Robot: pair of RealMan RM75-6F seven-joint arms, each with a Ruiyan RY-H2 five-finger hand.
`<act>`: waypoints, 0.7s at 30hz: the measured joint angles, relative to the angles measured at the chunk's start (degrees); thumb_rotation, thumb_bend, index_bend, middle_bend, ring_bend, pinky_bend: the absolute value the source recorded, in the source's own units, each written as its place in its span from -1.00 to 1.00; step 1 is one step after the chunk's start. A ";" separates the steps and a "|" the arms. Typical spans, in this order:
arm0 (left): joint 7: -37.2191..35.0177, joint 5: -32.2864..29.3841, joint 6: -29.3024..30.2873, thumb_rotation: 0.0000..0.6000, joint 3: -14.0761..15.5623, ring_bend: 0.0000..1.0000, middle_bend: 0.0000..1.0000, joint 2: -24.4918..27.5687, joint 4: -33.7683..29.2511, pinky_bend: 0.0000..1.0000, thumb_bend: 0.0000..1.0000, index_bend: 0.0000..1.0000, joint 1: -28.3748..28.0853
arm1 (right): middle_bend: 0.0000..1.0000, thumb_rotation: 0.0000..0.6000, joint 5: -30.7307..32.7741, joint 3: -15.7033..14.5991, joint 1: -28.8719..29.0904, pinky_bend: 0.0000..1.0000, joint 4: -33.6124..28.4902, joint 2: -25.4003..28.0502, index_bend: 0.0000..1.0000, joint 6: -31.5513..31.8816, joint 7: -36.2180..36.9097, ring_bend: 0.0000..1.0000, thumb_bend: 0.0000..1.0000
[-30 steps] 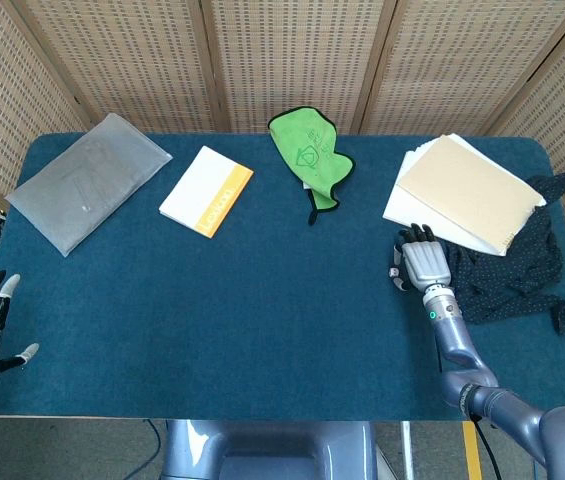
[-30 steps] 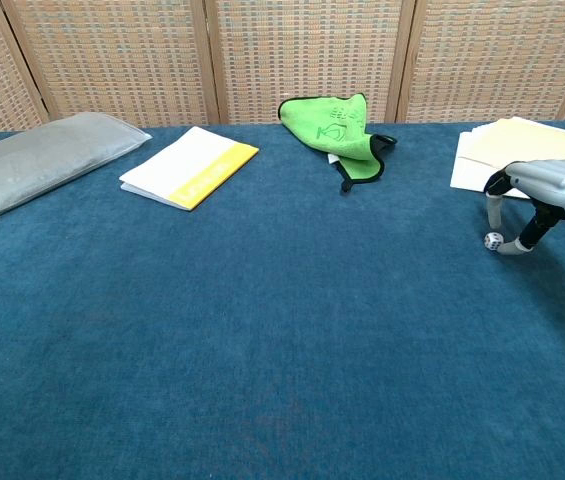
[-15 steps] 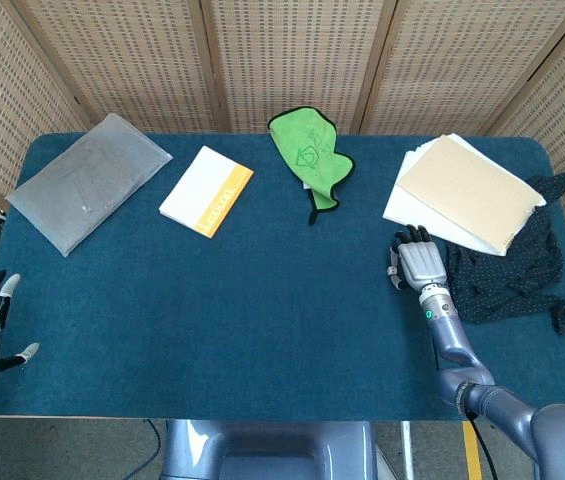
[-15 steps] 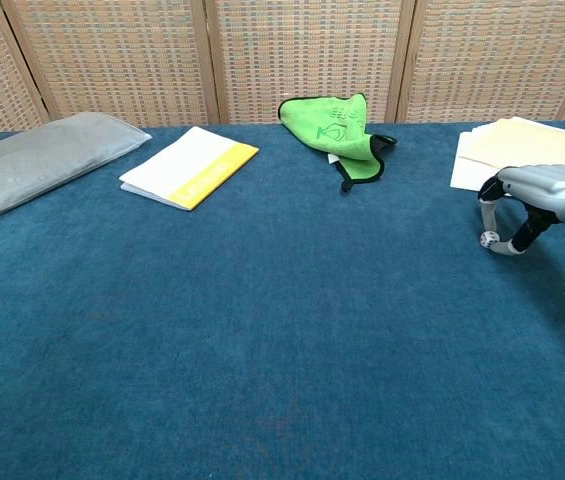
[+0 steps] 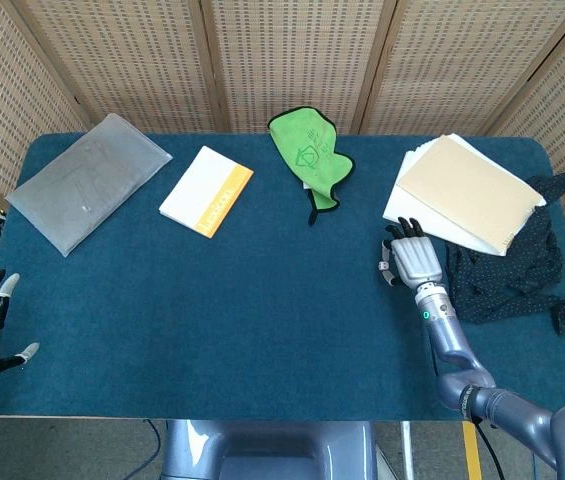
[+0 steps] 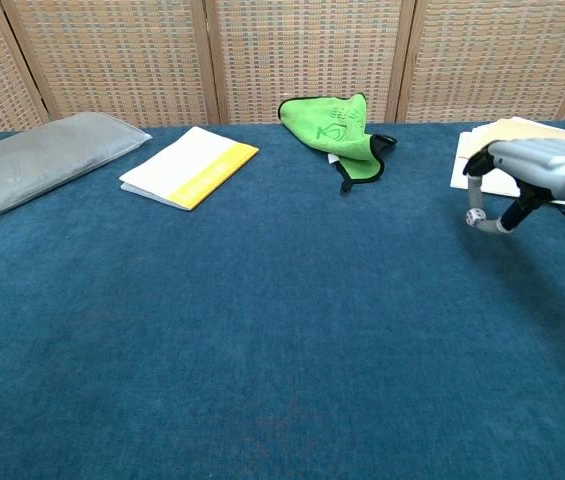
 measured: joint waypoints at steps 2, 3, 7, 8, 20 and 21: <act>-0.16 0.14 0.20 1.00 0.03 -1.00 -1.00 0.11 -0.12 -1.00 -1.00 -1.00 0.07 | -0.50 1.00 0.07 0.48 0.03 -0.93 -3.37 1.21 0.12 0.93 -1.23 -1.00 -0.02; -0.24 0.21 0.28 1.00 0.03 -1.00 -1.00 0.17 -0.17 -1.00 -1.00 -1.00 0.09 | -0.50 1.00 0.24 0.82 0.08 -0.93 -5.69 1.97 0.11 1.47 -2.18 -1.00 -0.02; -0.64 0.30 0.47 1.00 0.01 -1.00 -1.00 0.38 -0.32 -1.00 -1.00 -1.00 0.16 | -0.51 1.00 1.41 1.95 0.48 -0.93 -12.88 3.93 0.10 2.72 -5.60 -1.00 -0.03; -0.81 0.27 0.53 1.00 -0.02 -1.00 -1.00 0.43 -0.32 -1.00 -1.00 -1.00 0.20 | -0.52 1.00 1.88 2.22 0.61 -0.93 -14.28 4.25 0.09 2.87 -6.30 -1.00 -0.03; -1.96 -0.05 0.36 1.00 -0.02 -1.00 -1.00 0.85 -0.05 -1.00 -1.00 -1.00 0.38 | -0.84 1.00 5.72 2.05 1.60 -0.99 -18.46 4.69 -0.36 3.80 -9.85 -1.00 -0.29; -1.92 0.00 0.38 1.00 0.00 -1.00 -1.00 0.84 -0.07 -1.00 -1.00 -1.00 0.37 | -0.85 1.00 5.68 1.87 1.45 -0.99 -18.51 4.88 -0.37 3.96 -9.67 -1.00 -0.30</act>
